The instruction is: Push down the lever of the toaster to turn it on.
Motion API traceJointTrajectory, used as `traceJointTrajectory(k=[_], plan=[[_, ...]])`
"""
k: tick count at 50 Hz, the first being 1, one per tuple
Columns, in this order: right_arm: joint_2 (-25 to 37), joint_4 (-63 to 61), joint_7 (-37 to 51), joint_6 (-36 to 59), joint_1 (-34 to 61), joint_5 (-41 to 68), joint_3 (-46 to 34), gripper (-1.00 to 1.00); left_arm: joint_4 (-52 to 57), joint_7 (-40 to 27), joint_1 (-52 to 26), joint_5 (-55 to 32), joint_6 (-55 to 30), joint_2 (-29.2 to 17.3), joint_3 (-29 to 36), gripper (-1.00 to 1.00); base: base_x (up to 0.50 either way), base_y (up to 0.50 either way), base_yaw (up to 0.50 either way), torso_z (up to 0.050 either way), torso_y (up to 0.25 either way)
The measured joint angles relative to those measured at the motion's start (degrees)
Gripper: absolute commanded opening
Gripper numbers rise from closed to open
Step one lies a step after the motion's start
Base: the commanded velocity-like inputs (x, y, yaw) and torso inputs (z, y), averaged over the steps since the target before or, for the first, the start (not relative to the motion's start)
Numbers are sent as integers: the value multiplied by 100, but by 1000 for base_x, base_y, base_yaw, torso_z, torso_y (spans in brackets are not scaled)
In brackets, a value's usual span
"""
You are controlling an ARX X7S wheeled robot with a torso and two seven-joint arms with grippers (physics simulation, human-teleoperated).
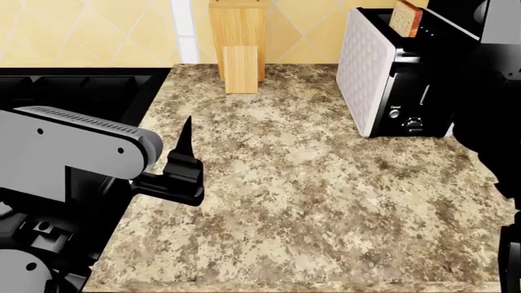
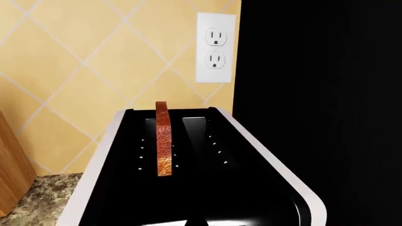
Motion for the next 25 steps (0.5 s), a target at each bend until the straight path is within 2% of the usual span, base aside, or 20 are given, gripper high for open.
traceJointTrajectory(k=[25], plan=[[67,-95,-70,314,-38,-41,-46,-100,-2,-10,-13,27,65,-28,67,100,-1,0,-1,-1,0]])
